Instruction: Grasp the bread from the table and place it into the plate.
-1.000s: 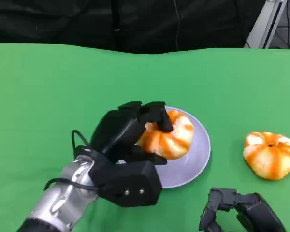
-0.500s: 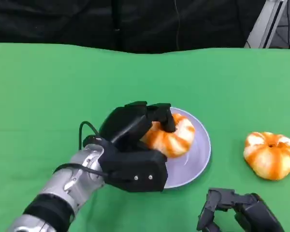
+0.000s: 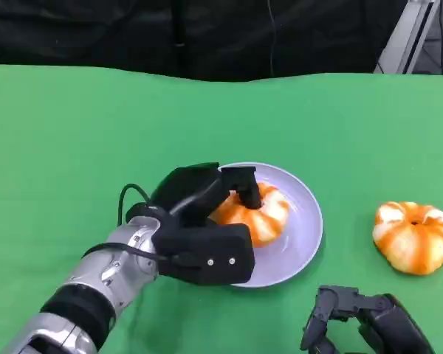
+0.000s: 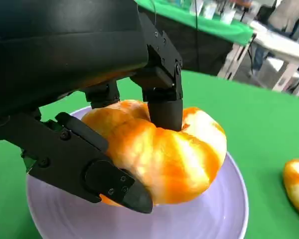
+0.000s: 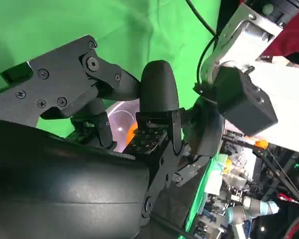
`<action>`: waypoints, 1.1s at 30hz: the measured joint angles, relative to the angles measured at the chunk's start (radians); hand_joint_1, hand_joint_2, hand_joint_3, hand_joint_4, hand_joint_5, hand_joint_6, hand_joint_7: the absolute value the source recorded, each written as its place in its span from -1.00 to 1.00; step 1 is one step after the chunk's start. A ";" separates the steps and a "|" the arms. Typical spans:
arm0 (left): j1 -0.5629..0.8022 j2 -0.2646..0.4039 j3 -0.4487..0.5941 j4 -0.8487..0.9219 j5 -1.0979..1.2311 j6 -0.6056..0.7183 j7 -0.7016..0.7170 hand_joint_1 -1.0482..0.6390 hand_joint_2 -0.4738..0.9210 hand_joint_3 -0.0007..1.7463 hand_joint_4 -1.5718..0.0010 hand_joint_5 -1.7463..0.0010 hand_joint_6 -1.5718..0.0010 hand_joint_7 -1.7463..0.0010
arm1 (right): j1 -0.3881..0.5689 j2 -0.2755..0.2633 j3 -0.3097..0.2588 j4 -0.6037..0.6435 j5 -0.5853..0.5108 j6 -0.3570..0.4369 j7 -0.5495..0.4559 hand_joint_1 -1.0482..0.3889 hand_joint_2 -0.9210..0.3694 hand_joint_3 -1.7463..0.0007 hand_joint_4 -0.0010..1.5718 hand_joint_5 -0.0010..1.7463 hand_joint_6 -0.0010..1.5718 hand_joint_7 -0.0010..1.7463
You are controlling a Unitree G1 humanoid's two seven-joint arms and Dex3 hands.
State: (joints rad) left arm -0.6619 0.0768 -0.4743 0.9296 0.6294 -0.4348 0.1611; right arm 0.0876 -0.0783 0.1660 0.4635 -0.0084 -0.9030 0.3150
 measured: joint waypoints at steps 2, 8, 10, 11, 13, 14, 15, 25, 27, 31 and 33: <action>-0.007 -0.003 -0.003 0.007 -0.003 0.001 -0.013 0.01 0.78 -1.00 0.15 -0.38 -0.05 0.15 | 0.000 0.000 0.000 0.000 0.000 0.000 0.000 0.12 -0.55 -0.04 0.02 0.75 0.00 0.51; -0.013 -0.009 -0.005 0.031 -0.006 -0.001 -0.018 -0.22 0.88 -1.00 -0.07 0.44 -0.26 0.93 | 0.000 0.000 0.001 0.000 0.000 0.000 -0.001 0.10 -0.54 -0.04 0.02 0.74 0.00 0.51; -0.013 -0.010 -0.006 0.040 -0.006 -0.002 -0.018 -0.32 0.97 -0.97 -0.14 0.79 -0.14 0.98 | 0.000 0.000 0.002 0.000 -0.001 0.000 -0.002 0.10 -0.54 -0.04 0.03 0.74 0.00 0.51; -0.013 -0.010 -0.007 0.041 -0.006 -0.004 -0.018 -0.35 0.98 -0.94 -0.13 0.86 -0.08 0.99 | -0.001 0.000 0.001 0.000 -0.005 0.000 -0.004 0.10 -0.54 -0.03 0.03 0.74 0.00 0.51; -0.015 -0.009 -0.010 0.047 -0.006 -0.012 -0.021 -0.36 1.00 -0.90 -0.07 0.95 0.07 1.00 | -0.001 0.001 0.002 -0.001 -0.013 0.000 -0.008 0.10 -0.54 -0.04 0.03 0.74 0.00 0.51; -0.018 -0.007 -0.012 0.052 -0.006 -0.019 -0.027 -0.36 1.00 -0.90 -0.03 0.97 0.11 1.00 | -0.001 0.001 0.001 -0.001 -0.013 0.000 -0.012 0.10 -0.54 -0.04 0.03 0.74 0.00 0.51; -0.020 -0.006 -0.013 0.056 -0.006 -0.022 -0.036 -0.36 1.00 -0.89 0.02 0.99 0.16 1.00 | -0.001 0.001 0.001 -0.001 -0.013 0.000 -0.013 0.10 -0.55 -0.04 0.03 0.74 0.00 0.51; -0.035 -0.004 -0.007 0.071 -0.031 -0.016 -0.156 -0.64 1.00 -0.36 0.45 0.99 0.48 1.00 | -0.001 0.002 0.002 0.005 -0.012 -0.002 -0.014 0.11 -0.54 -0.05 0.02 0.76 0.00 0.50; -0.040 -0.002 -0.007 0.070 -0.034 -0.005 -0.177 -0.67 1.00 -0.30 0.49 1.00 0.51 1.00 | -0.001 0.002 0.002 0.005 -0.012 -0.002 -0.014 0.10 -0.54 -0.05 0.03 0.76 0.00 0.50; -0.040 -0.001 0.001 0.068 -0.051 0.004 -0.210 -0.72 1.00 -0.20 0.59 1.00 0.58 1.00 | -0.001 0.002 0.002 0.005 -0.013 -0.002 -0.014 0.12 -0.54 -0.05 0.03 0.75 0.00 0.50; -0.040 -0.001 0.006 0.063 -0.058 0.017 -0.228 -0.76 1.00 -0.17 0.66 1.00 0.61 1.00 | -0.001 0.002 0.002 0.006 -0.013 -0.003 -0.014 0.12 -0.54 -0.05 0.03 0.75 0.00 0.50</action>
State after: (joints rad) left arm -0.7019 0.0762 -0.4684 0.9925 0.5711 -0.4182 -0.0668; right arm 0.0861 -0.0768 0.1677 0.4692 -0.0209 -0.9063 0.3010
